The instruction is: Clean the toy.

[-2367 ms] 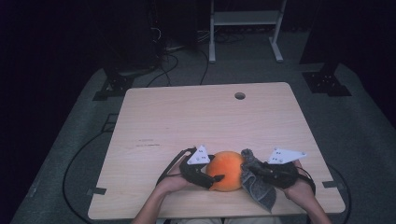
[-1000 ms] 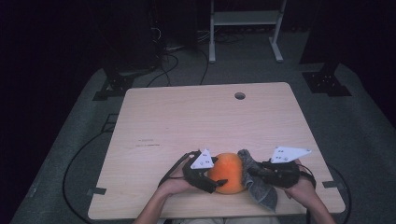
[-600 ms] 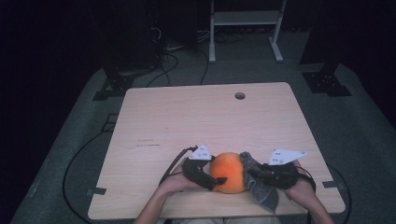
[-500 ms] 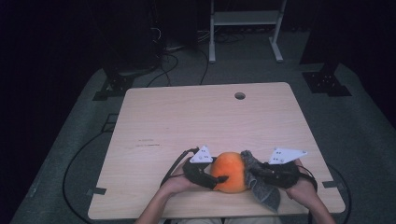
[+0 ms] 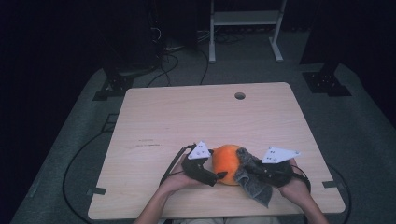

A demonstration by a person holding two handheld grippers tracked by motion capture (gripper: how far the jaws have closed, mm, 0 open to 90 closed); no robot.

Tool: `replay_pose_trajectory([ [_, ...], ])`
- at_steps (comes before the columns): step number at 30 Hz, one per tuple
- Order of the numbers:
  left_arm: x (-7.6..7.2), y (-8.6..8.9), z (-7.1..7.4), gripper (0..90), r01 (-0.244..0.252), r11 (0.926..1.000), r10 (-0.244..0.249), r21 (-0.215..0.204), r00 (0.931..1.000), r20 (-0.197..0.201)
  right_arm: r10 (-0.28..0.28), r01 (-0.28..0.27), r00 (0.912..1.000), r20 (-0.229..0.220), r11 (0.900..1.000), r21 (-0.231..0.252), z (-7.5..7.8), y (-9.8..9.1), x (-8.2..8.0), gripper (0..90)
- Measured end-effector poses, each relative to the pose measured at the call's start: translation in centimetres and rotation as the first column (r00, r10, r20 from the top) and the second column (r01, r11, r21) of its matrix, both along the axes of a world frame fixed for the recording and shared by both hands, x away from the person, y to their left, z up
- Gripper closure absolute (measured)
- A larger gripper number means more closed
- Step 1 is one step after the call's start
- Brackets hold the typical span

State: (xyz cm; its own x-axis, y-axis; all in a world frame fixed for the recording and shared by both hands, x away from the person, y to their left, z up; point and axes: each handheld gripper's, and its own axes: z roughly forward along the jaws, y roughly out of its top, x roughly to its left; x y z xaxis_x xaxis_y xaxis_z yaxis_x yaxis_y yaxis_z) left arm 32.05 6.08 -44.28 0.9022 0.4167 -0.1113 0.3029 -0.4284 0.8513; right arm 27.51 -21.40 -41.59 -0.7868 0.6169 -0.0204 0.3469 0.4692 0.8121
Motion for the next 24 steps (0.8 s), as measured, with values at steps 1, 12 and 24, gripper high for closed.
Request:
replay_pose_trajectory([
  [1, -0.1, 0.1, 0.0, 12.0, 0.004, 1.0000, -0.004, -0.005, 0.9999, 0.013, -0.002, 0.002, 1.0000, 0.001, 1.0000, -0.003, 0.0, 0.0, 0.0, 73.2],
  [12, -3.7, -2.7, 1.8, 25.3, 0.076, 0.9858, -0.117, 0.150, 0.9492, 0.292, 0.085, -0.081, 0.9889, 0.122, 0.9960, -0.038, 3.9, 2.7, -2.4, 73.5],
  [24, -3.4, -2.3, 1.4, 24.1, 0.091, 0.9808, -0.133, 0.172, 0.9599, 0.247, 0.015, -0.010, 0.9953, 0.096, 0.9985, -0.054, 2.3, 0.9, -1.6, 73.6],
])
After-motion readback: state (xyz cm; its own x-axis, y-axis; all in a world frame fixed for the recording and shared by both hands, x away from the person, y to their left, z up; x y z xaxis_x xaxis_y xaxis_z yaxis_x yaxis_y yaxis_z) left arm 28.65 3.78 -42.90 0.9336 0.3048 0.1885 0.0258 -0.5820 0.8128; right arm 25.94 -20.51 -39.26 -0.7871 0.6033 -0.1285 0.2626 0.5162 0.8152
